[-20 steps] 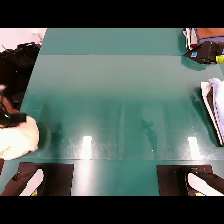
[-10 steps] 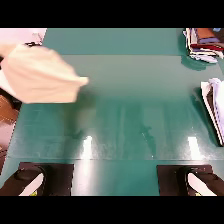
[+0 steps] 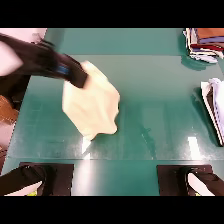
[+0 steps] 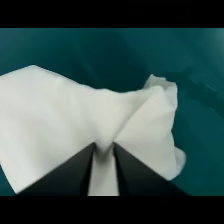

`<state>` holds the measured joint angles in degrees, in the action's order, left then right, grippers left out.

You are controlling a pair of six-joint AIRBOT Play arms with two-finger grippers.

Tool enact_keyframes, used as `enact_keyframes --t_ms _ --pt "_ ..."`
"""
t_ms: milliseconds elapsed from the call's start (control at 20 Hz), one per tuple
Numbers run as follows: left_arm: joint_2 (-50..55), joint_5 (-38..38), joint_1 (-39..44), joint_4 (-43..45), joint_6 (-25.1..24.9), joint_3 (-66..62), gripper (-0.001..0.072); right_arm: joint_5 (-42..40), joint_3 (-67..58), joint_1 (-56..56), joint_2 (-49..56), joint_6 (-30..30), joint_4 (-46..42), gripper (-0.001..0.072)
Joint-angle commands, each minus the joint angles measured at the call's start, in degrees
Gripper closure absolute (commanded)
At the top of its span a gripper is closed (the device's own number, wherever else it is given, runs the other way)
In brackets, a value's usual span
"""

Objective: Fold the shirts.

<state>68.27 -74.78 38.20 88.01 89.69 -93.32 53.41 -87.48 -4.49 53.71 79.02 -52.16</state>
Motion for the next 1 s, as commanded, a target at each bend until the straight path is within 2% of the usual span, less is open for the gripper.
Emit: enact_keyframes --t_ms 0,150,350,700,800,950 --pt "10.36 2.4 8.0 -7.23 -3.15 -0.17 0.0082 -0.31 0.0 -0.04 -0.09 0.02 -0.02 0.0696" --pt "13.81 6.86 6.32 -3.48 -4.2 -0.17 0.0083 0.28 0.0 -0.02 -0.11 0.02 -0.07 0.0696" --pt "16.72 10.91 -4.39 -4.02 -4.15 -0.17 0.0084 2.89 0.04 -0.04 0.02 0.02 -0.46 0.0696" --pt "29.9 7.39 -21.07 -14.4 -4.17 -0.13 0.0083 6.21 0.04 -0.04 0.02 0.02 -0.46 0.0696" --pt "32.57 6.38 -23.28 -19.04 -4.79 0.02 0.0084 6.56 0.07 -0.04 0.15 0.02 -0.44 0.0696" --pt "35.41 6.12 -22.47 -19.93 -6.19 0.07 0.0084 6.88 0.09 -0.04 0.92 0.04 -0.07 0.0696"
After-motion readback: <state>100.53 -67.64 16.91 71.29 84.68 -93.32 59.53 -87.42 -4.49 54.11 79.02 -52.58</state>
